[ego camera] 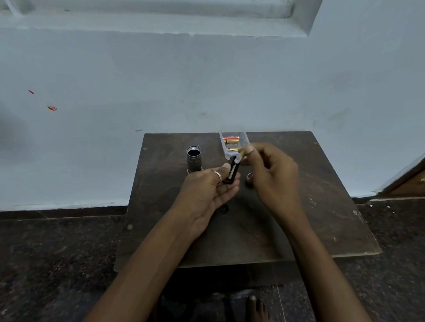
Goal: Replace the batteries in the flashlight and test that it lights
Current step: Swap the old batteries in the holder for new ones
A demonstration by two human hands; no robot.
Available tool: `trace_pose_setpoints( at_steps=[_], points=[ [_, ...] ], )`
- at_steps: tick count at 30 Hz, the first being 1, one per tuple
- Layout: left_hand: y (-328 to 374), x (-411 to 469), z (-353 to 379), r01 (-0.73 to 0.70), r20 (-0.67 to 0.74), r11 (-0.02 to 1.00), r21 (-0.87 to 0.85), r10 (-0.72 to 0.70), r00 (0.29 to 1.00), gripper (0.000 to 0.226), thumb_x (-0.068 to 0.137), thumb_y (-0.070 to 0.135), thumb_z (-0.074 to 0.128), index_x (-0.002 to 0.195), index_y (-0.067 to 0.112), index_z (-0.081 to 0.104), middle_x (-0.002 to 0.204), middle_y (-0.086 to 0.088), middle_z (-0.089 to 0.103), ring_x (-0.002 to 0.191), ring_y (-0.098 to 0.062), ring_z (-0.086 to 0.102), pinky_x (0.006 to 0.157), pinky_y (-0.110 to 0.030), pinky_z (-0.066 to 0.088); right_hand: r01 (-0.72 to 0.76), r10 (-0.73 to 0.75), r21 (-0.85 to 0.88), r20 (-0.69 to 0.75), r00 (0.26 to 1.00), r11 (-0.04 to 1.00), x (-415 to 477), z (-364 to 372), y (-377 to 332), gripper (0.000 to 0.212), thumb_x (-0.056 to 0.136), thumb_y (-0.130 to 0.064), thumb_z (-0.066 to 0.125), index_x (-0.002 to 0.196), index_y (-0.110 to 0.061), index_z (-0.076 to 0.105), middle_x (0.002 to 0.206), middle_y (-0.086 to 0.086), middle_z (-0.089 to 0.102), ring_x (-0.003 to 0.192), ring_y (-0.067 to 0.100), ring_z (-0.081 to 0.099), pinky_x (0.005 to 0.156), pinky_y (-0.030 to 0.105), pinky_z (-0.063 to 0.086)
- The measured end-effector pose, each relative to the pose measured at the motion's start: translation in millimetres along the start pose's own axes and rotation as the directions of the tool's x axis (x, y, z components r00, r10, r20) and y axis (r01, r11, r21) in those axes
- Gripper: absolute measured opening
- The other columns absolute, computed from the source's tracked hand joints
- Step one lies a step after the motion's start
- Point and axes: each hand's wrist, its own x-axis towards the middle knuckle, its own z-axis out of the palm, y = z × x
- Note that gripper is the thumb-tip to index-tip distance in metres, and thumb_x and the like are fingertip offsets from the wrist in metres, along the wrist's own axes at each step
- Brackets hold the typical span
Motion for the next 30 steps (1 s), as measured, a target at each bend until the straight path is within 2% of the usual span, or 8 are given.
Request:
trace_pose_setpoints(
  at_steps=[3,6,9,11,16,24,27,30],
  points=[
    [0,-1,1,0.01,0.011,1.0,0.004,-0.01,1.0,0.019,0.096,0.014,0.062,0.107,-0.001,0.068,0.088,-0.013,0.077,0.073,-0.013,0.074,0.064,-0.024,0.059,-0.251,0.301,0.371,-0.084,0.95,0.894,8,-3,-6,0.032,0.105,-0.023,0.051,0.101,0.005,0.066,0.082,-0.001,0.077,0.079,0.016,0.076,0.053,0.027,0.056],
    [-1,-1,-1,0.014,0.012,1.0,0.009,-0.014,1.0,0.017,0.096,0.013,0.062,0.106,0.0,0.068,0.088,-0.014,0.077,0.074,-0.014,0.074,0.064,-0.024,0.059,-0.349,0.431,0.449,-0.092,0.898,0.822,14,-15,-2,0.026,0.102,-0.017,0.056,0.106,0.007,0.065,0.078,0.002,0.073,0.078,0.016,0.076,0.058,0.022,0.057],
    [-2,0,-1,0.016,0.01,1.0,0.022,-0.017,1.0,0.018,0.097,0.014,0.061,0.107,0.0,0.067,0.086,-0.013,0.078,0.074,-0.014,0.075,0.064,-0.023,0.059,-0.38,0.366,-0.096,-0.133,0.921,0.92,14,-23,16,0.017,0.097,-0.022,0.062,0.099,-0.007,0.071,0.082,0.006,0.074,0.082,0.024,0.072,0.074,0.033,0.056],
    [-2,1,-1,0.014,0.005,0.999,0.031,-0.014,1.0,0.02,0.098,0.014,0.06,0.109,-0.001,0.066,0.086,-0.012,0.078,0.074,-0.014,0.075,0.064,-0.023,0.059,-0.288,0.273,-0.517,-0.108,0.956,0.806,8,-26,25,0.016,0.094,-0.027,0.063,0.096,-0.014,0.074,0.089,0.006,0.075,0.089,0.028,0.068,0.071,0.029,0.044],
    [-4,2,0,0.016,0.003,0.999,0.039,-0.017,1.0,0.026,0.099,0.015,0.059,0.115,-0.004,0.064,0.09,-0.013,0.077,0.076,-0.014,0.075,0.064,-0.023,0.059,-0.151,0.225,-0.744,-0.001,0.974,0.651,4,-23,31,0.024,0.094,-0.028,0.062,0.092,-0.007,0.074,0.094,0.016,0.073,0.092,0.039,0.064,0.072,0.037,0.047],
    [-5,4,-2,0.025,0.024,0.999,0.027,-0.025,0.999,0.017,0.103,0.013,0.049,0.109,0.004,0.062,0.084,-0.012,0.078,0.074,-0.015,0.075,0.062,-0.026,0.06,-0.137,0.113,-0.662,-0.079,0.99,0.737,4,-19,24,0.037,0.097,-0.029,0.056,0.065,-0.01,0.058,0.064,0.007,0.059,0.07,0.034,0.06,0.059,0.032,0.032],
    [-5,4,-1,0.031,0.043,0.999,0.013,-0.032,0.999,0.021,0.105,0.014,0.044,0.106,0.004,0.063,0.083,-0.011,0.078,0.074,-0.014,0.075,0.061,-0.027,0.06,-0.05,0.027,-0.456,-0.057,0.998,0.889,3,-18,11,0.027,0.098,-0.036,0.059,0.078,-0.021,0.071,0.071,-0.01,0.068,0.069,0.009,0.065,0.06,0.026,0.045],
    [-4,2,1,0.029,0.075,1.0,-0.002,-0.029,0.997,0.026,0.106,0.014,0.041,0.102,0.005,0.066,0.082,-0.009,0.078,0.076,-0.015,0.076,0.062,-0.027,0.06,-0.055,0.083,-0.17,0.161,0.984,0.984,3,-16,0,0.016,0.088,-0.038,0.073,0.101,-0.028,0.073,0.088,-0.019,0.073,0.084,-0.006,0.068,0.07,0.005,0.049]
  ],
)
